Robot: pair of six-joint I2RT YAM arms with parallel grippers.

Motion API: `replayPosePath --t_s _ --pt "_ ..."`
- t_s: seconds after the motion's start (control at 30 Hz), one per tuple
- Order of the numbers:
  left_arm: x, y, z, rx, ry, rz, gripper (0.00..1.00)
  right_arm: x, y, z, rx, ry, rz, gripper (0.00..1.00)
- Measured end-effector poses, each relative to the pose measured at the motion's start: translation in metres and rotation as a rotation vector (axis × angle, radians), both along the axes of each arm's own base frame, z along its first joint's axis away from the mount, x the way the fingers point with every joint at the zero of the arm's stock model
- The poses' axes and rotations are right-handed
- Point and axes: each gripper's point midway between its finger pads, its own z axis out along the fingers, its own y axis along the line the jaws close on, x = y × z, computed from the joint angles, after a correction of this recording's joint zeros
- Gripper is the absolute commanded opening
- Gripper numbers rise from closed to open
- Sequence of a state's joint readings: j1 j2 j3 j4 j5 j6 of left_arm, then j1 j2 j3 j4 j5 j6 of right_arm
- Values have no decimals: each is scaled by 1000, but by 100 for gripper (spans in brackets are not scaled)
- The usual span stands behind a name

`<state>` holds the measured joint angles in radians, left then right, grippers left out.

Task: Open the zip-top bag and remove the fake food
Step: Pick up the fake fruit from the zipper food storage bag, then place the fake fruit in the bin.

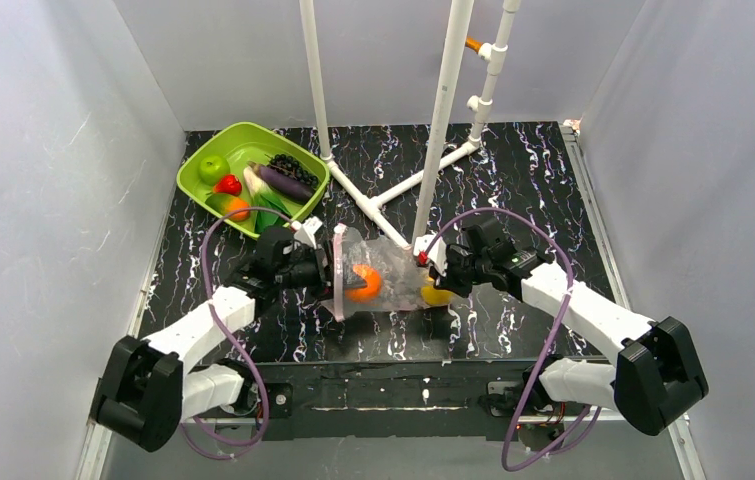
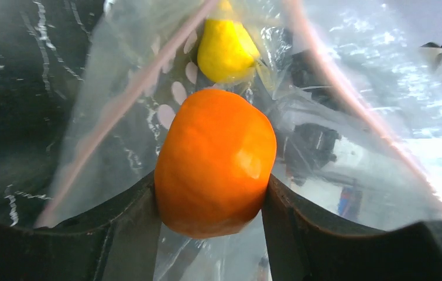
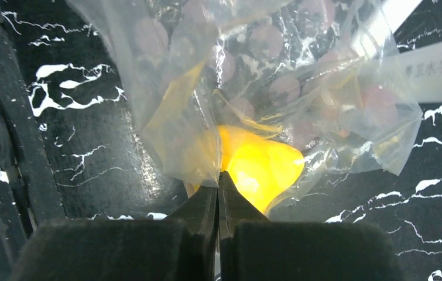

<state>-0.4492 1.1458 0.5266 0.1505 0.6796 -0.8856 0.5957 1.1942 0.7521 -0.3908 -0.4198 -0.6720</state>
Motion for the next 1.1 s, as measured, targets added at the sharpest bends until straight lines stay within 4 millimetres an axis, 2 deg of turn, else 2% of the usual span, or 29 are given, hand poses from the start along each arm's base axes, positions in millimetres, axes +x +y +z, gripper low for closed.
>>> replayPosePath --t_s 0.17,0.37,0.57,0.67,0.73,0.9,0.93,1.03,1.1 --pt "6 30 7 22 -10 53 0 2 -9 -7 -25 4 -17 1" --pt "22 68 37 61 -75 114 0 5 -12 -11 -31 17 -32 1" --pt "40 110 53 196 -121 220 0 7 -15 -11 -25 25 -42 1" --pt "64 137 60 287 -152 325 0 7 -15 -11 -24 25 -45 1" --pt "91 159 61 343 -156 418 0 7 -15 -11 -24 26 -45 1" --pt "167 202 38 429 -82 578 0 7 -15 -11 -21 29 -43 1" --pt "183 210 32 443 -64 601 7 7 -15 -10 -20 29 -43 1" --pt "228 230 13 492 -14 653 41 6 -15 -11 -19 32 -43 1" --pt "246 240 6 518 -3 675 61 6 -16 -11 -18 35 -44 1"
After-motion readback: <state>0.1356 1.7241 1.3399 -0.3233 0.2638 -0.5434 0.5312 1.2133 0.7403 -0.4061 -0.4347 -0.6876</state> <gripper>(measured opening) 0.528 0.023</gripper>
